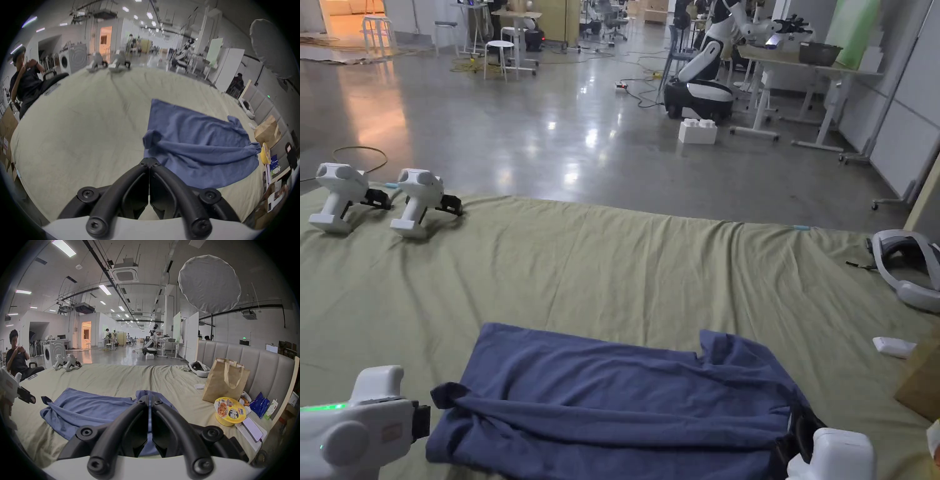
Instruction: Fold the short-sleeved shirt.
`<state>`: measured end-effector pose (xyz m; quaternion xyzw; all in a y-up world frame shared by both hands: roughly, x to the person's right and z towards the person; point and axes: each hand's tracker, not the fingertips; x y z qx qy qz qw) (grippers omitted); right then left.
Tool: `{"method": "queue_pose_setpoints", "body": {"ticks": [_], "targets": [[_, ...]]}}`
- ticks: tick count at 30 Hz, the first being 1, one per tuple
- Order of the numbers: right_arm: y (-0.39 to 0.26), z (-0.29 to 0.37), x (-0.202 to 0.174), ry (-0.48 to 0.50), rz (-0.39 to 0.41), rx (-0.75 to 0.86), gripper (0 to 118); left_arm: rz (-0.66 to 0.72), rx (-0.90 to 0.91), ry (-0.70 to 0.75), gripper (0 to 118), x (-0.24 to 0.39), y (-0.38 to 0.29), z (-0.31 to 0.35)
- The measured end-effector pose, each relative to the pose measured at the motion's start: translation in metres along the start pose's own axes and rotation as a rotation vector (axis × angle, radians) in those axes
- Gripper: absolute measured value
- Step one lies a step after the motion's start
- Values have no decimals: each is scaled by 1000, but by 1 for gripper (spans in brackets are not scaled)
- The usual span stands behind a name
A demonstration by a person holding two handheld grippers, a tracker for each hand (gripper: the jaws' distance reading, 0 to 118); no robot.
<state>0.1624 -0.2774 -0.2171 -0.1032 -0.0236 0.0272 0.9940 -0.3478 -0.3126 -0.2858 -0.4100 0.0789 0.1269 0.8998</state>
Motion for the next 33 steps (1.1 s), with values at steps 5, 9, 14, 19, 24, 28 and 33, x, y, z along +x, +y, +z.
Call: {"method": "queue_pose_setpoints", "body": {"ticks": [5, 9, 14, 19, 24, 28, 33], "targets": [[-9, -6, 5, -11, 9, -41, 5, 47, -145, -87, 62, -6, 8, -29], [-15, -11, 8, -13, 17, -71, 5, -18, -194, 12, 74, 5, 8, -44], [-21, -18, 8, -10, 27, -106, 5, -87, -315, 75, 74, 16, -6, -71], [-25, -21, 10, 0, 31, -131, 5, -154, -285, 119, 74, 35, -7, -63], [-31, -27, 20, 5, 17, -179, 5, -162, -252, 79, 29, 30, -16, -58], [-35, -37, 34, -22, 0, -247, 5, -104, -234, 17, 12, 15, -16, -52], [-34, -53, 65, -50, 26, -357, 26, -83, -180, -38, 10, 4, -17, -33]]}}
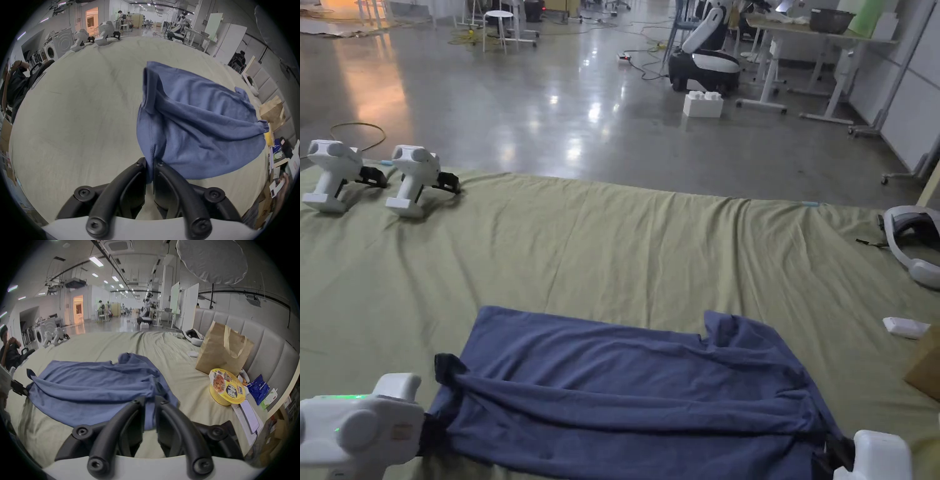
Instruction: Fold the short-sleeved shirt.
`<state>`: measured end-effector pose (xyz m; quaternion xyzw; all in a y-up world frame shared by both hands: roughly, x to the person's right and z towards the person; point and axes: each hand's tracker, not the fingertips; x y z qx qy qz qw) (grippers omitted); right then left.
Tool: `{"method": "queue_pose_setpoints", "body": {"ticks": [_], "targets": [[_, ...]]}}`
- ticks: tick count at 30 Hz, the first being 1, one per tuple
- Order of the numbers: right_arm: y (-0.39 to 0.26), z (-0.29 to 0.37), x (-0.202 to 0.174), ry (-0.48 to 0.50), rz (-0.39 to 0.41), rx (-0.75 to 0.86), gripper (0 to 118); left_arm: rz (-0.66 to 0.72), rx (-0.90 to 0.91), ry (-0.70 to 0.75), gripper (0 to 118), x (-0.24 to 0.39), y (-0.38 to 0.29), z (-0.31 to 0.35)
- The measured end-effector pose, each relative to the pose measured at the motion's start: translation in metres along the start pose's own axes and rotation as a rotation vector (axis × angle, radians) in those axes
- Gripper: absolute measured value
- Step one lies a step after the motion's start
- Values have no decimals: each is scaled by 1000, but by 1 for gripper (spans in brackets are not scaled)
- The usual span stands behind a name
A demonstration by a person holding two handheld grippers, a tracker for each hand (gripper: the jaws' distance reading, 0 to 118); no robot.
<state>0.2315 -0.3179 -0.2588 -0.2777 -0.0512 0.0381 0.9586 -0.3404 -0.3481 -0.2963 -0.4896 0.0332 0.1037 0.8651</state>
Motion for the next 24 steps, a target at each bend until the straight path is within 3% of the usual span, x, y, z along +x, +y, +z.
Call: {"method": "queue_pose_setpoints", "body": {"ticks": [1, 2, 3, 7, 13, 16, 17, 18, 20, 24], "targets": [[2, -6, 7, 2, 13, -43, 34, 19, 8, -9, 10, -1, -1, 6], [3, -12, 14, 5, 20, -78, 51, 20, 22, -6, 10, -2, -5, 10], [5, -19, 20, 8, 29, -122, 62, 14, 34, -10, 10, -2, -8, 14], [7, -51, 33, 55, 61, -238, 71, 4, 63, -15, 10, -5, -16, 19], [-5, -111, 29, 132, 68, -475, 72, 0, 59, -6, 10, -3, -20, 18], [-15, -127, 26, 122, 56, -489, 71, 1, 55, -2, 10, -3, -19, 14], [-13, -123, 27, 114, 23, -456, 70, 2, 54, -1, 10, -4, -20, 12], [-11, -122, 28, 114, 17, -456, 62, 3, 52, 0, 10, -5, -20, 11], [-9, -118, 27, 196, 28, -428, 10, 9, 54, 1, 10, -5, -20, 10], [-6, -108, 16, 137, 134, -408, 8, 13, 67, 1, 10, -2, -20, 20]]}}
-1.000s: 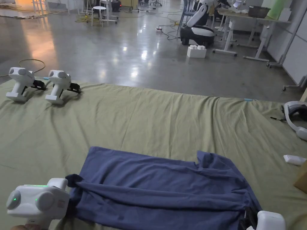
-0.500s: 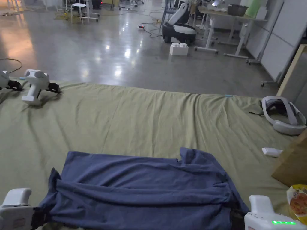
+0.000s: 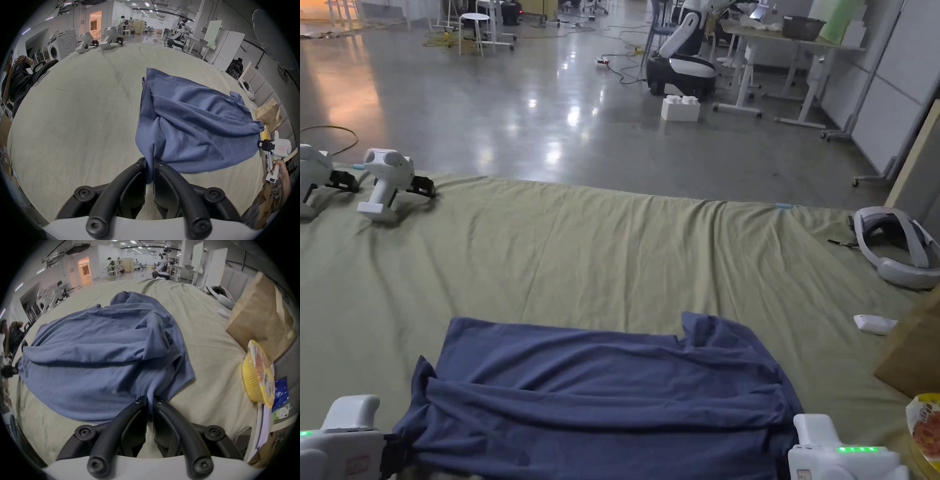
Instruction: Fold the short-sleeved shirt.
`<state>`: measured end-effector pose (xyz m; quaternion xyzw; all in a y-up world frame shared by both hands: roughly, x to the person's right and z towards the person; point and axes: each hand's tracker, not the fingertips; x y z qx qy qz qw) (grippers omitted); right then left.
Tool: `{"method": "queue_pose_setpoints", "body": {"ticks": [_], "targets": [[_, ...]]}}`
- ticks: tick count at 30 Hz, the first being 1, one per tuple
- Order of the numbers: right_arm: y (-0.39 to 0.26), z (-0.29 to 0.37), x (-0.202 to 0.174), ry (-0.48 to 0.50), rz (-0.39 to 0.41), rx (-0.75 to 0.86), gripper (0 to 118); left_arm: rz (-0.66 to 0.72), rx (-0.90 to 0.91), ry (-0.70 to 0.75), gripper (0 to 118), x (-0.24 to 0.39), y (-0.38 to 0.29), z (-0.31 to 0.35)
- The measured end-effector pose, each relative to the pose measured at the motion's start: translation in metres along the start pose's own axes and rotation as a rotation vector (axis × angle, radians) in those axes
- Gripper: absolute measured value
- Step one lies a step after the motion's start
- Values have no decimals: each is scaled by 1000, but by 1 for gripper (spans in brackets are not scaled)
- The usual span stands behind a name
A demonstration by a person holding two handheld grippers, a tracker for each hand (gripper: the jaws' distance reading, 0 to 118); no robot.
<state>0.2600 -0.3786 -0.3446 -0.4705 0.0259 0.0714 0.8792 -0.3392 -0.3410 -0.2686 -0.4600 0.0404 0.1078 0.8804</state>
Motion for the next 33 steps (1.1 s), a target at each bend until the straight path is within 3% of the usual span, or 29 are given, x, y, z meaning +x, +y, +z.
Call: {"method": "queue_pose_setpoints", "body": {"ticks": [8, 12, 15, 17, 21, 24, 25, 28, 29, 32, 33], "targets": [[0, 70, 4, -11, 32, 95, 8, -2, 56, -44, 10, -5, 9, 37], [-16, 103, 6, -23, 29, 121, 8, -11, 61, -57, 10, -2, 7, 22], [-39, 121, 8, -7, 11, 106, 8, -15, 46, -72, 10, 6, -23, 61], [-61, 129, 8, -5, 7, 82, 7, -32, 28, -76, 10, -23, -54, 71], [-104, 129, 1, -2, 6, -7, 8, -43, -25, -68, 10, -16, -96, 84], [-134, 119, -8, -37, 17, -58, 8, -61, -76, -51, 10, 24, -145, 73], [-141, 115, -11, -42, 18, -56, 8, -61, -87, -50, 10, -9, -138, 84], [-151, 101, -17, -58, 35, -70, 8, -52, -100, -41, 10, 10, -180, 93], [-151, 98, -18, -65, 36, -67, 8, -46, -93, -38, 10, -18, -141, 71], [-148, 96, -20, -75, 46, -58, 9, -25, -93, -35, 10, -4, -161, 80], [-146, 97, -20, -78, 54, -54, 15, -22, -91, -35, 10, -24, -131, 61]]}}
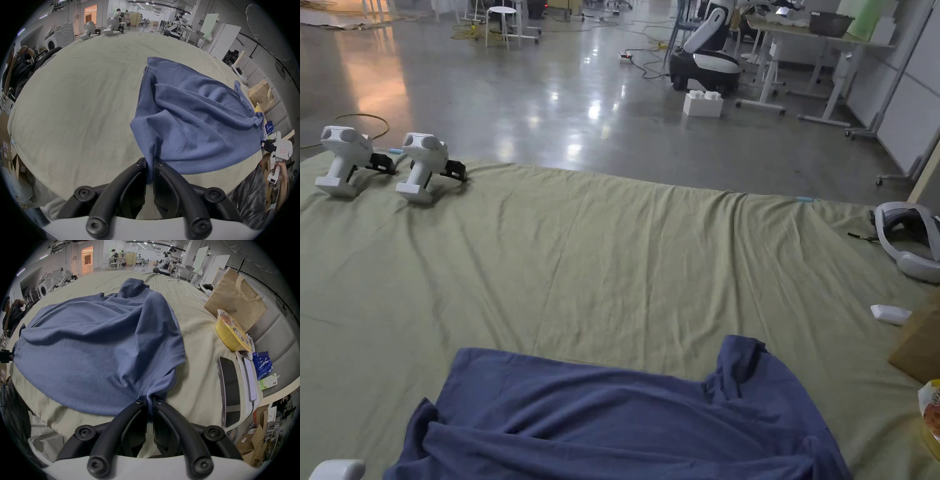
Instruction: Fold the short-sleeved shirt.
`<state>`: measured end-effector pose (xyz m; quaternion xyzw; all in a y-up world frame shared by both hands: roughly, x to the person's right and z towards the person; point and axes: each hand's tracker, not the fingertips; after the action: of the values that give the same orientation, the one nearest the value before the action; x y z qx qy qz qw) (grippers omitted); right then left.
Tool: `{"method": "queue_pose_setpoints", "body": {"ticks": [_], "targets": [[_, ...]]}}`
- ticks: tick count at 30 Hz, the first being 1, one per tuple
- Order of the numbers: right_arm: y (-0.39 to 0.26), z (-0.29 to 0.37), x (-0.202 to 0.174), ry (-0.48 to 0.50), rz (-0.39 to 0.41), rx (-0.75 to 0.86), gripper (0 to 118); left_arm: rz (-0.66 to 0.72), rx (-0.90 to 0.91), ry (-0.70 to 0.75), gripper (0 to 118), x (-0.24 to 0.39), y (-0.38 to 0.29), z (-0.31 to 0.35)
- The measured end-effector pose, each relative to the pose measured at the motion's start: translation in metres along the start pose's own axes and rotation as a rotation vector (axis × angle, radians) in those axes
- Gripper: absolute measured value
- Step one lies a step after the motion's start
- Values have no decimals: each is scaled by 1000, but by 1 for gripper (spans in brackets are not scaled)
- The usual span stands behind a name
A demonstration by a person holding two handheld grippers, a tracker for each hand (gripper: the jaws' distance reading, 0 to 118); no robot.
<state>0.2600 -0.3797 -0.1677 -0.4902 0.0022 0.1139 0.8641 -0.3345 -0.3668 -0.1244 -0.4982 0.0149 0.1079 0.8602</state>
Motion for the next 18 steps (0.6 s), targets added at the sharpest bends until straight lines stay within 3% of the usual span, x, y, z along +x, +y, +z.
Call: {"method": "queue_pose_setpoints", "body": {"ticks": [3, 4, 5, 6, 9, 17, 18], "targets": [[8, 14, -1, -76, 32, 7, 49, 15, -1, -2, 23, 10, -8, 11], [13, 21, 1, -79, 22, 36, 62, 18, 5, 7, 37, 1, 11, 7], [18, 29, 3, -86, 3, 73, 70, 15, 17, 28, 58, 5, 12, 12], [23, 37, 4, -87, -21, 107, 70, 6, 47, 57, 67, 11, 13, 18], [45, 62, 5, -15, -83, 243, 71, -6, 160, 44, 67, 18, 32, 34], [99, 102, -33, 47, -112, 608, 71, -106, 464, 75, 67, 76, 78, 68], [105, 105, -40, 46, -121, 650, 71, -104, 502, 75, 67, 58, 73, 63]]}}
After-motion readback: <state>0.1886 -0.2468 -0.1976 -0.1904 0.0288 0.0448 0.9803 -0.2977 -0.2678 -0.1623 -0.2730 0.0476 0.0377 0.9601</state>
